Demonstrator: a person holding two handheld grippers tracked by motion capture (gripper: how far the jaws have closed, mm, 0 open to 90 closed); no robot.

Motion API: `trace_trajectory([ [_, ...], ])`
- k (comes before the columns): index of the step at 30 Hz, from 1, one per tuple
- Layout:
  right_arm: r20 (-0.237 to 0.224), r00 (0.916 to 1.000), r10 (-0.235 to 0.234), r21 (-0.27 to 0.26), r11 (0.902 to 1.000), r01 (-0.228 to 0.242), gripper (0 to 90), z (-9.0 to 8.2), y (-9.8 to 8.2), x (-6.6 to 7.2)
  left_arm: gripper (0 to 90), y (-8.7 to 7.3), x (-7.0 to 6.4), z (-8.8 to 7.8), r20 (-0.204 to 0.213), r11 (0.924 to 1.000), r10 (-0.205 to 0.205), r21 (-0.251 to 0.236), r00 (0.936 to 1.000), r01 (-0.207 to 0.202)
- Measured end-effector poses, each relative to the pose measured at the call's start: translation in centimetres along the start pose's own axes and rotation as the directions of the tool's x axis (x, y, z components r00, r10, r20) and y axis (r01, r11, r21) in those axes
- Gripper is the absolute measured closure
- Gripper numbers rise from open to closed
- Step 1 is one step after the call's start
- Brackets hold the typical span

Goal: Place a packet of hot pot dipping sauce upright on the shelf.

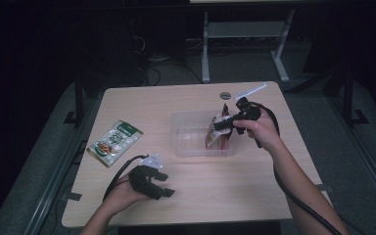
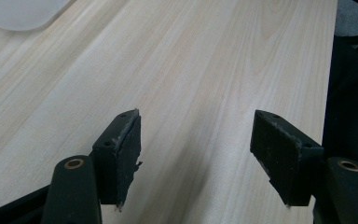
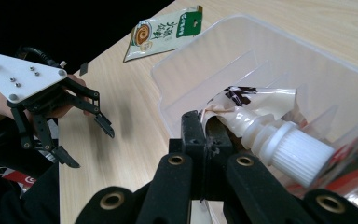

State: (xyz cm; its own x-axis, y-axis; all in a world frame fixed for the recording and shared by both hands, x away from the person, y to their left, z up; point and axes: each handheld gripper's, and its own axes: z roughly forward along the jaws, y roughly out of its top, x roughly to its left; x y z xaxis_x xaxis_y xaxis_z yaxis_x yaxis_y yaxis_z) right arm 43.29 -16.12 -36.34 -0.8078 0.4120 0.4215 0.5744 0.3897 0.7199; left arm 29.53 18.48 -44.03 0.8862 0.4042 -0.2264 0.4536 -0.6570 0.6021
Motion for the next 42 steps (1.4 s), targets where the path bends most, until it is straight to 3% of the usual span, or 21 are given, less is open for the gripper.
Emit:
trace_trajectory([
  [11, 0.010, 0.9999, 0.006, 0.008, 0.9999, -0.007, 87.1, 1.1, -0.1, -0.2, 33.2, -0.1, 0.1, 0.1, 0.005, 1.0000, 0.006, 0.005, 1.0000, -0.006],
  [19, 0.031, 0.9995, -0.008, -0.052, 0.9986, 0.010, 86.0, -1.1, 0.8, 0.5, 33.1, -0.2, 0.1, 0.0, 0.005, 0.9999, -0.001, -0.013, 1.0000, 0.001],
  [27, 0.028, 0.9983, -0.051, -0.088, 0.9947, 0.053, 86.2, -3.3, 1.2, 2.4, 33.1, -0.2, 0.2, -0.1, 0.005, 0.9998, -0.008, -0.018, 1.0000, 0.008],
  [32, 0.024, 0.9972, -0.071, -0.085, 0.9937, 0.073, 82.3, -3.7, 0.2, 3.4, 33.1, -0.2, 0.2, -0.2, 0.005, 0.9996, -0.015, -0.024, 0.9999, 0.015],
  [42, 0.024, 0.9938, -0.108, -0.055, 0.9925, 0.109, 72.3, -2.8, -3.7, 5.6, 33.1, -0.4, 0.4, -0.4, 0.007, 0.9999, -0.006, -0.014, 1.0000, 0.006],
])
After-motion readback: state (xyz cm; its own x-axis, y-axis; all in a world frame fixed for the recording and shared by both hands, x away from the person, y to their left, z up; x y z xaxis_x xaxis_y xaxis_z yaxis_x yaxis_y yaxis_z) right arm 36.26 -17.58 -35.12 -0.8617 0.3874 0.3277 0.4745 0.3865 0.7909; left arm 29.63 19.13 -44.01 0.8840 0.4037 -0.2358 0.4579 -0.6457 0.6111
